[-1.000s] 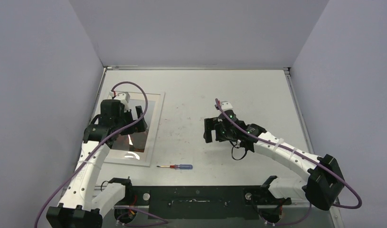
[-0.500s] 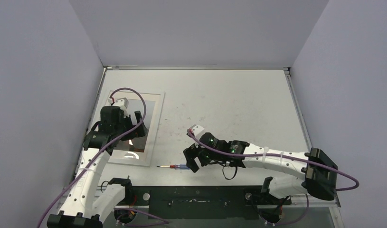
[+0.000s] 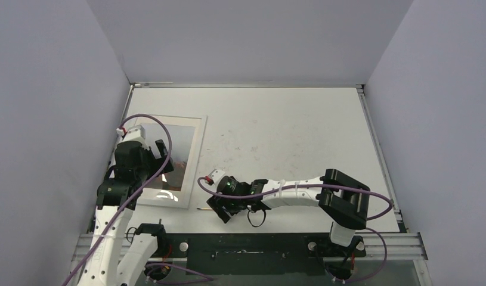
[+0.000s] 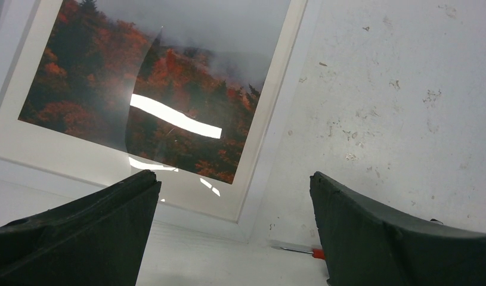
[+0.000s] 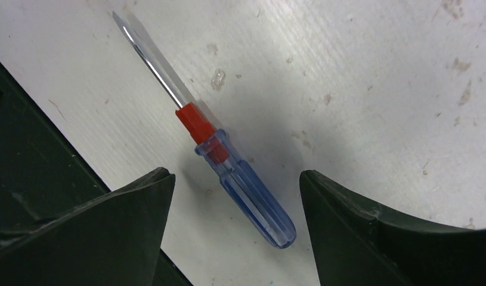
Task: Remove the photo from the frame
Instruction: Move the screwdriver to the center of the board.
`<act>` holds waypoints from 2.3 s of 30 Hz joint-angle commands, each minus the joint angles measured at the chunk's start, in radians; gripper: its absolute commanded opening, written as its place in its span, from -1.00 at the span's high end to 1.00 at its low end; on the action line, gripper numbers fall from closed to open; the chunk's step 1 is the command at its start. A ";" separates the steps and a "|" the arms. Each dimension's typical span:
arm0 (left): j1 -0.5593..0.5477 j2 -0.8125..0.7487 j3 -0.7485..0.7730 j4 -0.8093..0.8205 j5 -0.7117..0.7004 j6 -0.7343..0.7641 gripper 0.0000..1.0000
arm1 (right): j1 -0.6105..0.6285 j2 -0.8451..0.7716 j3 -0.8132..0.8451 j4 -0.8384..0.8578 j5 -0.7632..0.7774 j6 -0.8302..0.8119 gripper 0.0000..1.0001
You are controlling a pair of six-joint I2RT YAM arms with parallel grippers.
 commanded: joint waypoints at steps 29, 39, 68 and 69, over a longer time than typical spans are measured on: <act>0.046 0.004 -0.014 0.025 0.010 -0.016 -0.94 | 0.032 -0.197 -0.207 -0.031 0.519 0.159 1.00; 0.047 0.000 -0.018 0.030 0.021 -0.017 -0.94 | -0.312 -0.363 -0.354 -0.152 0.492 0.388 0.99; 0.047 0.001 -0.026 0.038 0.038 -0.017 -0.94 | -0.948 -0.540 -0.475 -0.276 0.392 0.359 0.77; 0.047 0.000 -0.026 0.038 0.038 -0.017 -0.94 | -0.949 -0.541 -0.473 -0.278 0.394 0.361 0.73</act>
